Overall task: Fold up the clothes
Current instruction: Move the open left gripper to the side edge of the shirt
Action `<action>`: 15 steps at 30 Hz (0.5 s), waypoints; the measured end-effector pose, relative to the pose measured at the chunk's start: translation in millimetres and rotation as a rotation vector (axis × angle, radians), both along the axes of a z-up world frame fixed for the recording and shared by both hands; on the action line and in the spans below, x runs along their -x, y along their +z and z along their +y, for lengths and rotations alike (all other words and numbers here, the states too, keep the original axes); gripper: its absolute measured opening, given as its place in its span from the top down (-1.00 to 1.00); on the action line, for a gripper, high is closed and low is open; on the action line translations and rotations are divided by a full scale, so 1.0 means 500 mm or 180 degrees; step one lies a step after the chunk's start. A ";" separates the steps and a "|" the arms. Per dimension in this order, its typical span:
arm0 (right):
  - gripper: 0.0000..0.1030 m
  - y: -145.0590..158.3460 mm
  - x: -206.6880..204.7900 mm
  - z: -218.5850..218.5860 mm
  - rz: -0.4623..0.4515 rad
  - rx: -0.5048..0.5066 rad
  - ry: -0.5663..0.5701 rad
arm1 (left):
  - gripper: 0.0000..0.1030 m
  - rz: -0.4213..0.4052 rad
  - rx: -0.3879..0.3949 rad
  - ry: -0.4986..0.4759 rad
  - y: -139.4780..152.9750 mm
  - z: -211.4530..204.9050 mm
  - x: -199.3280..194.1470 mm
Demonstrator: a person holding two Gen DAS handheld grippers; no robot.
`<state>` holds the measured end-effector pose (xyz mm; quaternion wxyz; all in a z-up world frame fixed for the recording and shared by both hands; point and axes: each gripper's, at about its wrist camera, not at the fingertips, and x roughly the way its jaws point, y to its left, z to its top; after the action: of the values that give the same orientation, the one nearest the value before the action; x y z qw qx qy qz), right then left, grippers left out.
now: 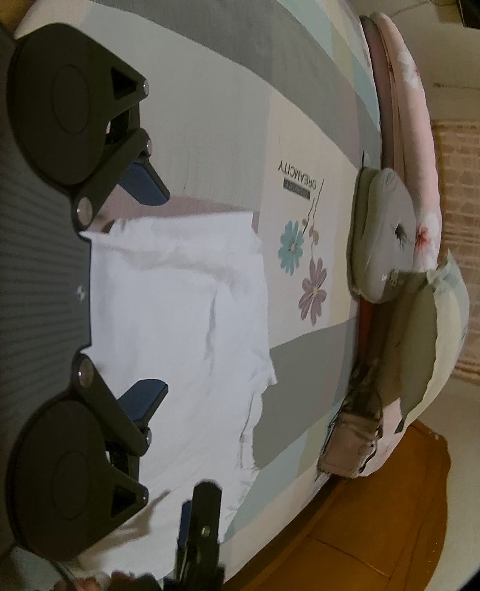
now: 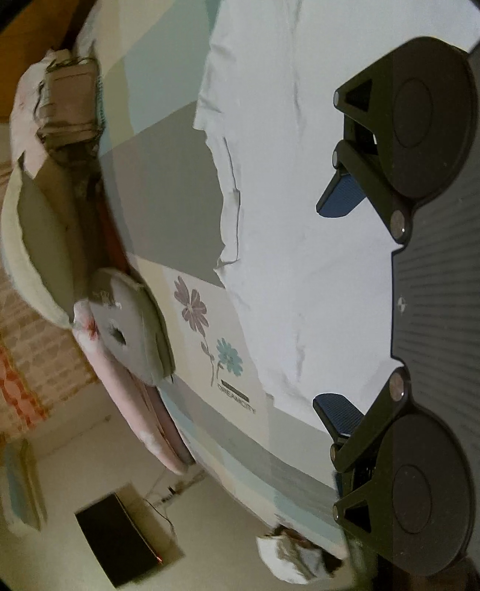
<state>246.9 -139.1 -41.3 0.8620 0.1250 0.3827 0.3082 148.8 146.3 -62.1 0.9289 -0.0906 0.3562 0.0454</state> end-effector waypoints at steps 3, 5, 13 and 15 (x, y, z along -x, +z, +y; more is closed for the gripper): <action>-1.00 -0.019 -0.017 0.017 0.0103 -0.0053 -0.0076 | -0.94 -0.0012 0.0011 0.0032 -0.001 0.008 -0.004; -1.00 -0.036 -0.028 0.026 0.0179 -0.0064 -0.0122 | -0.94 -0.0005 0.0024 0.0037 -0.004 0.011 -0.010; -1.00 -0.083 -0.093 0.033 0.0219 -0.0091 -0.0338 | -0.94 0.0033 0.0041 0.0025 -0.013 0.017 -0.031; -1.00 -0.084 -0.117 0.039 0.0195 -0.0056 -0.0340 | -0.94 0.0053 0.0024 0.0034 -0.016 0.019 -0.033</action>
<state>305.1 -119.4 -83.2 0.8639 0.1622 0.3990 0.2611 165.5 155.7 -69.9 0.9253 -0.0956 0.3637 0.0498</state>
